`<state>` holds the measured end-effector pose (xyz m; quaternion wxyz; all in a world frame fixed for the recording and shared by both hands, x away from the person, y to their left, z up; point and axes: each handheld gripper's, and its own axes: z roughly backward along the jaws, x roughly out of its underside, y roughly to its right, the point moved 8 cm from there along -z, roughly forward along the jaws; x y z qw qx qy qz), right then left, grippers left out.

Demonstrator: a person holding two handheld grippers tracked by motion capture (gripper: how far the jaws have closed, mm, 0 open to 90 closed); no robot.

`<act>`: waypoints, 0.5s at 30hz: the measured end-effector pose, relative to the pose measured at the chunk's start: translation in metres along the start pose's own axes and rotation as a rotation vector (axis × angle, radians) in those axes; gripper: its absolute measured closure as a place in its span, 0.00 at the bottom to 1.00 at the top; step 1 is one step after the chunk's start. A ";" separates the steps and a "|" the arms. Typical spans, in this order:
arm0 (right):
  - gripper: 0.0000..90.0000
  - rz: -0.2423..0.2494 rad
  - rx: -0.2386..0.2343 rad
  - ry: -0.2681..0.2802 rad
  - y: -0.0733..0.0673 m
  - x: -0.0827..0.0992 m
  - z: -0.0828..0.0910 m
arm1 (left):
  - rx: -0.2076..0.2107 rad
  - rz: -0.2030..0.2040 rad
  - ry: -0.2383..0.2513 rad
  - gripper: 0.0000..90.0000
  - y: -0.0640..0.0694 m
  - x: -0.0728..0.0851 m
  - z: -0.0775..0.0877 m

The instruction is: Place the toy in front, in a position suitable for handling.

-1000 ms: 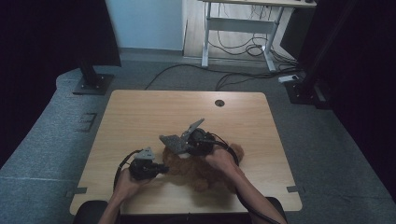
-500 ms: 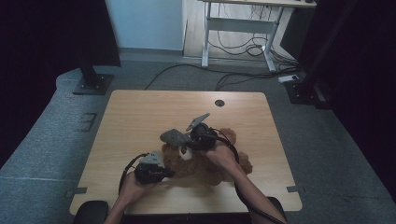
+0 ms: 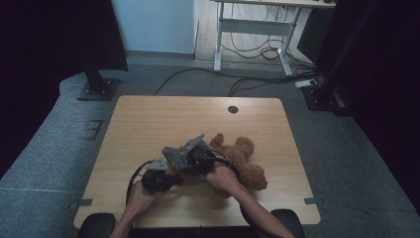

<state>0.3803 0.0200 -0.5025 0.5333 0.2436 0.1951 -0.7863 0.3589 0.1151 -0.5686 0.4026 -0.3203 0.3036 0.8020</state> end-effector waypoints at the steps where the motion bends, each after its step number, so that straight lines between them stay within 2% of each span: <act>1: 0.91 -0.007 -0.003 0.001 0.000 0.004 0.002 | -0.001 0.003 0.002 0.92 -0.001 0.000 0.000; 7: 0.91 -0.045 0.000 0.010 0.003 0.033 0.017 | -0.001 0.019 0.011 0.92 -0.003 -0.001 0.001; 15: 0.91 -0.099 -0.022 -0.033 0.001 0.072 0.014 | -0.008 0.015 0.002 0.92 -0.005 0.001 0.001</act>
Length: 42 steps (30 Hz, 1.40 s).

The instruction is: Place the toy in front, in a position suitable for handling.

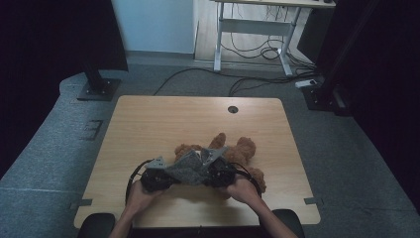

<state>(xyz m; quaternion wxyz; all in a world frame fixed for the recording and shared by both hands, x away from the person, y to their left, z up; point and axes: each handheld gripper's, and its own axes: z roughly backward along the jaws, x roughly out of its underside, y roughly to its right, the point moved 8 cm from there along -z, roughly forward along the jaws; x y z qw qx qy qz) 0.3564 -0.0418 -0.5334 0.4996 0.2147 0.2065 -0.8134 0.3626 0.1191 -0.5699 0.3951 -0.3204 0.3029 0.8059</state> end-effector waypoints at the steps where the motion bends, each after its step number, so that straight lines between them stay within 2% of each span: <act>1: 0.91 -0.002 0.005 -0.006 0.000 0.004 0.000 | 0.000 0.000 -0.002 0.92 0.000 0.000 0.000; 3: 0.91 -0.011 0.001 -0.007 0.000 0.010 0.002 | 0.002 0.000 0.000 0.92 0.000 0.000 0.000; 6: 0.91 -0.004 0.002 0.014 -0.003 0.006 0.010 | 0.002 0.010 0.007 0.92 -0.001 0.000 0.000; 10: 0.91 0.032 -0.028 0.100 -0.017 -0.026 0.029 | 0.000 0.013 0.011 0.91 -0.001 0.000 0.000; 12: 0.91 0.059 -0.028 0.124 -0.021 -0.044 0.031 | -0.001 0.013 0.011 0.91 -0.001 0.000 0.000; 15: 0.91 0.108 -0.025 0.136 -0.027 -0.076 0.023 | 0.001 0.012 0.011 0.91 -0.001 0.000 0.000; 17: 0.91 0.129 -0.026 0.123 -0.030 -0.092 0.010 | 0.002 0.008 0.008 0.88 -0.001 0.001 0.002; 20: 0.91 0.158 -0.011 0.083 -0.031 -0.103 -0.014 | 0.008 0.003 -0.013 0.75 -0.001 0.006 0.009; 21: 0.91 0.161 -0.008 0.074 -0.030 -0.105 -0.021 | -0.005 -0.004 -0.023 0.73 -0.002 0.008 0.013; 23: 0.91 0.162 -0.001 0.044 -0.028 -0.104 -0.034 | 0.001 0.007 -0.038 0.72 -0.004 0.011 0.015; 25: 0.91 0.152 0.001 0.027 -0.027 -0.101 -0.042 | 0.025 0.019 -0.042 0.73 -0.003 0.013 0.012; 26: 0.91 0.149 0.000 0.017 -0.026 -0.098 -0.045 | 0.028 0.021 -0.050 0.74 -0.003 0.013 0.011; 28: 0.91 0.143 -0.001 0.014 -0.023 -0.093 -0.049 | 0.005 0.012 -0.070 0.83 -0.003 0.014 0.007; 30: 0.91 0.132 -0.009 0.012 -0.022 -0.089 -0.052 | -0.002 0.014 -0.075 0.93 -0.003 0.015 0.004; 32: 0.91 0.127 -0.015 0.007 -0.023 -0.084 -0.054 | -0.004 0.014 -0.079 0.97 -0.003 0.014 0.003; 34: 0.91 0.132 -0.017 0.014 -0.022 -0.080 -0.055 | -0.005 0.021 -0.070 0.98 -0.003 0.013 0.003; 42: 0.91 0.086 -0.039 0.014 -0.022 -0.052 -0.052 | -0.021 0.005 -0.064 0.99 -0.002 0.011 0.003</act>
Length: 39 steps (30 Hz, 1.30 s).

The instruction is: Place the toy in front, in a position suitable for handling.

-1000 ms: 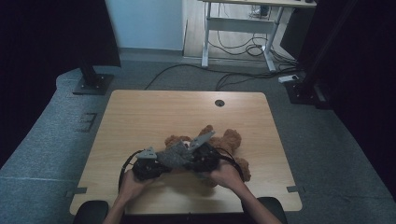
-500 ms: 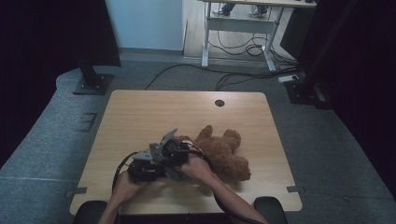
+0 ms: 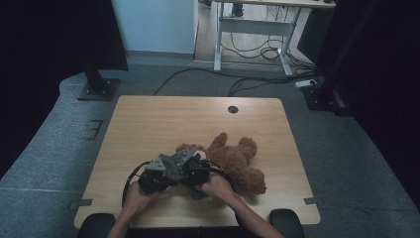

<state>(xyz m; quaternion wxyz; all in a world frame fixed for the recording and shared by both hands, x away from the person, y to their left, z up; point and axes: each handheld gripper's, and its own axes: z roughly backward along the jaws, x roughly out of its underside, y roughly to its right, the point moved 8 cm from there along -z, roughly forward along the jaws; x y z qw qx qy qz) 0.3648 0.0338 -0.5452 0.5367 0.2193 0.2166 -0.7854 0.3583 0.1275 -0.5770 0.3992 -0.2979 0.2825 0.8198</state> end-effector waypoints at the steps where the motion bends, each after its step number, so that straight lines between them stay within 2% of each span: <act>1: 0.91 -0.004 -0.002 0.004 0.000 0.004 0.001 | -0.001 -0.002 -0.001 0.99 0.000 0.000 0.000; 7: 0.91 -0.019 -0.002 -0.001 0.000 0.024 0.009 | -0.001 -0.003 0.001 0.99 0.000 -0.001 0.000; 11: 0.91 -0.033 0.019 -0.014 0.003 0.039 0.019 | -0.003 -0.003 0.008 0.99 -0.001 -0.001 0.001; 16: 0.91 -0.052 0.074 -0.048 0.015 0.066 0.032 | -0.016 0.003 0.018 0.99 -0.005 -0.002 0.003; 18: 0.91 -0.086 0.067 -0.031 0.021 0.072 0.037 | -0.015 0.004 0.023 0.99 -0.005 -0.003 0.003; 21: 0.91 -0.081 0.081 -0.033 0.024 0.070 0.037 | -0.033 0.003 0.021 0.99 -0.006 -0.003 0.003; 26: 0.91 -0.050 0.102 -0.046 0.032 0.056 0.025 | -0.070 0.027 0.023 0.99 -0.017 0.000 0.010; 29: 0.91 -0.041 0.099 -0.047 0.034 0.045 0.018 | -0.098 0.044 0.032 0.99 -0.025 0.003 0.018; 31: 0.91 -0.030 0.087 -0.034 0.032 0.037 0.021 | -0.113 0.051 0.040 0.99 -0.029 0.004 0.022; 34: 0.91 -0.024 0.082 0.010 0.031 0.026 0.040 | -0.131 0.057 0.044 0.99 -0.035 0.005 0.026; 39: 0.91 -0.032 0.176 0.052 0.045 0.023 0.090 | -0.168 0.062 0.038 0.99 -0.041 0.007 0.029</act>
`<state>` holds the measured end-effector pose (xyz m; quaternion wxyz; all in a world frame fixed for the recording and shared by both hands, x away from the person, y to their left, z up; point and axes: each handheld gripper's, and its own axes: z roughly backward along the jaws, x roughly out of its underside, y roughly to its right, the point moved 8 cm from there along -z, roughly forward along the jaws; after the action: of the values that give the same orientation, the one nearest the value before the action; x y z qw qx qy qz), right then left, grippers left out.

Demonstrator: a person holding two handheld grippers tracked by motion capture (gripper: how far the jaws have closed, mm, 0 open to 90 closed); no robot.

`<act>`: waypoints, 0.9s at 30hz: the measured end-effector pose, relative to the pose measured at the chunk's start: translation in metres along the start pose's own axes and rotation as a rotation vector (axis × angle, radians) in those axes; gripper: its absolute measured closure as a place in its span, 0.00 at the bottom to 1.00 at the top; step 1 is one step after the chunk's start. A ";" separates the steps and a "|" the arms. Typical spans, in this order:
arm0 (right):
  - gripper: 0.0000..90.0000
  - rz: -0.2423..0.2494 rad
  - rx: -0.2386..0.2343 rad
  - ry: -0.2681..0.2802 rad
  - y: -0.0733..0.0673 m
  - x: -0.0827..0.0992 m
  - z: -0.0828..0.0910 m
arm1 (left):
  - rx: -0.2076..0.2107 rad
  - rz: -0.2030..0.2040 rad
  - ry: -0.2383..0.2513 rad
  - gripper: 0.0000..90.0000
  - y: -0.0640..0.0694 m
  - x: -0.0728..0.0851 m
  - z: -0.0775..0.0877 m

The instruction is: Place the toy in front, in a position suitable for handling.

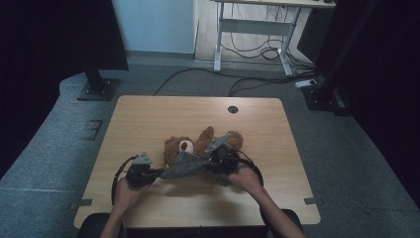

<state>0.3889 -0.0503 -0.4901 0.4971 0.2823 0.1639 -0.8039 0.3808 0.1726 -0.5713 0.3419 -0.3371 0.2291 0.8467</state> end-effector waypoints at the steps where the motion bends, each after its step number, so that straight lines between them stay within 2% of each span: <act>1: 0.91 -0.003 0.017 0.000 0.004 0.001 0.006 | -0.004 0.002 0.001 0.99 -0.001 0.000 0.001; 7: 0.91 -0.068 0.110 0.019 0.037 0.020 0.049 | -0.010 0.007 0.005 0.99 -0.004 0.002 0.005; 14: 0.91 -0.138 0.200 0.028 0.066 0.050 0.084 | -0.019 0.018 0.005 0.99 -0.009 0.004 0.009; 19: 0.91 -0.192 0.279 0.010 0.085 0.076 0.109 | -0.026 0.024 0.005 0.99 -0.013 0.006 0.013; 23: 0.91 -0.232 0.327 0.006 0.097 0.096 0.123 | -0.027 0.021 0.002 0.99 -0.014 0.007 0.014; 27: 0.91 -0.258 0.361 -0.037 0.103 0.118 0.124 | -0.028 0.015 0.000 0.99 -0.014 0.007 0.014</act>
<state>0.4038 -0.2481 -0.4638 0.3342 0.3288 0.0430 -0.8822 0.3814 0.1936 -0.5692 0.3305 -0.3401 0.2197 0.8525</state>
